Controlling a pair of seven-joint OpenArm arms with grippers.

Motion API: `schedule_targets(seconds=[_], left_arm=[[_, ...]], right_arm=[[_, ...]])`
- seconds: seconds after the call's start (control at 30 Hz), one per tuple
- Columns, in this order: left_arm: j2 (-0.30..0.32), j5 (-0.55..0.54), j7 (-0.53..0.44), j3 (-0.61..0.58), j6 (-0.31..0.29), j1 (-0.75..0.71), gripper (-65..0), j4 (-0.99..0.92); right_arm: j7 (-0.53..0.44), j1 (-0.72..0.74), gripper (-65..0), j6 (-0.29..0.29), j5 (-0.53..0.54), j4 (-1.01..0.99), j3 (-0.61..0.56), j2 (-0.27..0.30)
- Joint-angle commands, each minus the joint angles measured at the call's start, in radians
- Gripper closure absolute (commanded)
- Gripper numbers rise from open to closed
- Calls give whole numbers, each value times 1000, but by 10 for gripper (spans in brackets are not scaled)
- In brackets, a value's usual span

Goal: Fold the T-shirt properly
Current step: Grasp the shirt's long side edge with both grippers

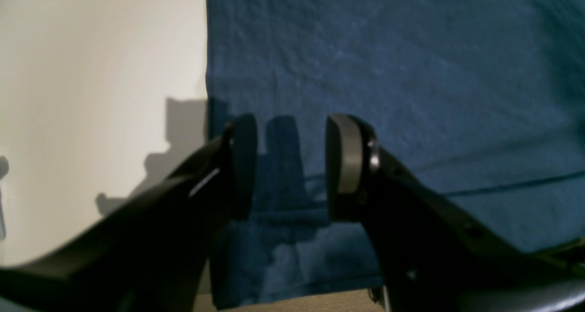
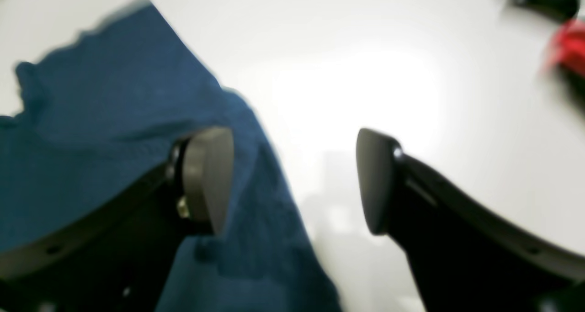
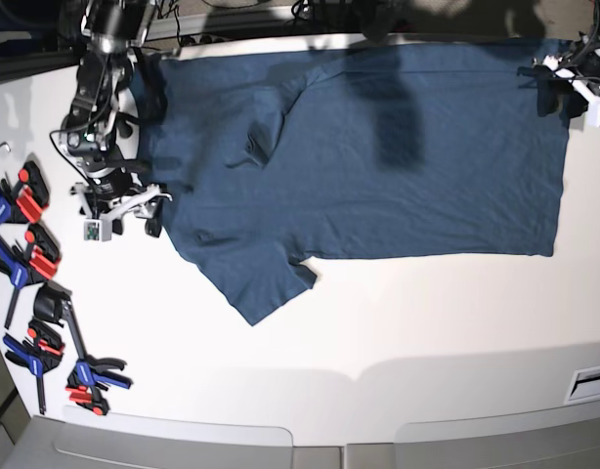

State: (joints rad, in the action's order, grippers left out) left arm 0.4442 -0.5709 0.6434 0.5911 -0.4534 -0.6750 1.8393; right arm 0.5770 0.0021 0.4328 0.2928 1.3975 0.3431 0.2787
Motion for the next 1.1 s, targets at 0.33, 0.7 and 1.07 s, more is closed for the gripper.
schedule_targets(seconds=[0.33,0.7,1.07], left_arm=[[13,-6,-23,11,-2,-6,-231,14],[13,-6,-28,11,-2,-1,-231,14],[31,-6,-34,10,-2,275,-271,-134]], right_arm=[[102,322,-394,198,224,-573,2,31],[161,319,0,210,257,-584,3,43],[161,318,0,210,261,-584,3,42]])
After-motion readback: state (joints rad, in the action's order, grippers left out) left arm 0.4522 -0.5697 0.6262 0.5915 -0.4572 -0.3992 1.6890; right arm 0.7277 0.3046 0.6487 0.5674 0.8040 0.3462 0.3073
